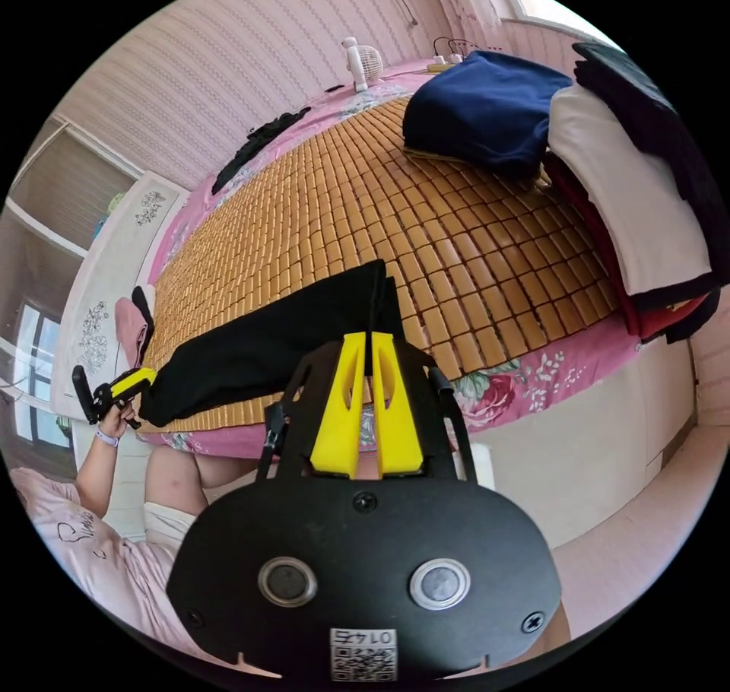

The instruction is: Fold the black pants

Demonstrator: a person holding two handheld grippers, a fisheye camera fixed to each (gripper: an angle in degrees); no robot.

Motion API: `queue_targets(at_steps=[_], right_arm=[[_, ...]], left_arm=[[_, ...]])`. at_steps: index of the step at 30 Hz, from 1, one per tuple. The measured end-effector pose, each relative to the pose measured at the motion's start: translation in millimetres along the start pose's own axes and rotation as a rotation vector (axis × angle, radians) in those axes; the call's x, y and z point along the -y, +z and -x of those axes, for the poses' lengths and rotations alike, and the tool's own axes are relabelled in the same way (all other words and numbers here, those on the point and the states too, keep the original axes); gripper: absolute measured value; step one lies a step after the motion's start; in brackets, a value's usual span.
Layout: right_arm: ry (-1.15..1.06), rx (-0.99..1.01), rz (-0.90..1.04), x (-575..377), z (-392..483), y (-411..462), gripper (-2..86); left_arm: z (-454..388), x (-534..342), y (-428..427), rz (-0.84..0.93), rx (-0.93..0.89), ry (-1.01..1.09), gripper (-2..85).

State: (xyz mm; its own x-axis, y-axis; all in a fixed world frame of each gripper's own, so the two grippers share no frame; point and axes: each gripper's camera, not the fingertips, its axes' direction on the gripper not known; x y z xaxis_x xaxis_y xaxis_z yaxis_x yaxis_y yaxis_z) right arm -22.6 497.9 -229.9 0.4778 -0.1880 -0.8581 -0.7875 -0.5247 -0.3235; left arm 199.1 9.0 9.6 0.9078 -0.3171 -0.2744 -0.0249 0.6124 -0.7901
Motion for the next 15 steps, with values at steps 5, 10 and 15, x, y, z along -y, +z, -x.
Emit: queue_targets(at_steps=[5, 10, 15], right_arm=[[0.084, -0.086, 0.062, 2, 8, 28, 6.8], [-0.015, -0.127, 0.039, 9, 49, 50, 6.9], [-0.197, -0.213, 0.120, 33, 96, 55, 4.5]], left_arm=[[-4, -34, 6, 0.045, -0.019, -0.033, -0.6], [1, -68, 29, 0.149, 0.002, -0.073, -0.7], [-9, -92, 30, 0.163, 0.043, -0.052, -0.9]])
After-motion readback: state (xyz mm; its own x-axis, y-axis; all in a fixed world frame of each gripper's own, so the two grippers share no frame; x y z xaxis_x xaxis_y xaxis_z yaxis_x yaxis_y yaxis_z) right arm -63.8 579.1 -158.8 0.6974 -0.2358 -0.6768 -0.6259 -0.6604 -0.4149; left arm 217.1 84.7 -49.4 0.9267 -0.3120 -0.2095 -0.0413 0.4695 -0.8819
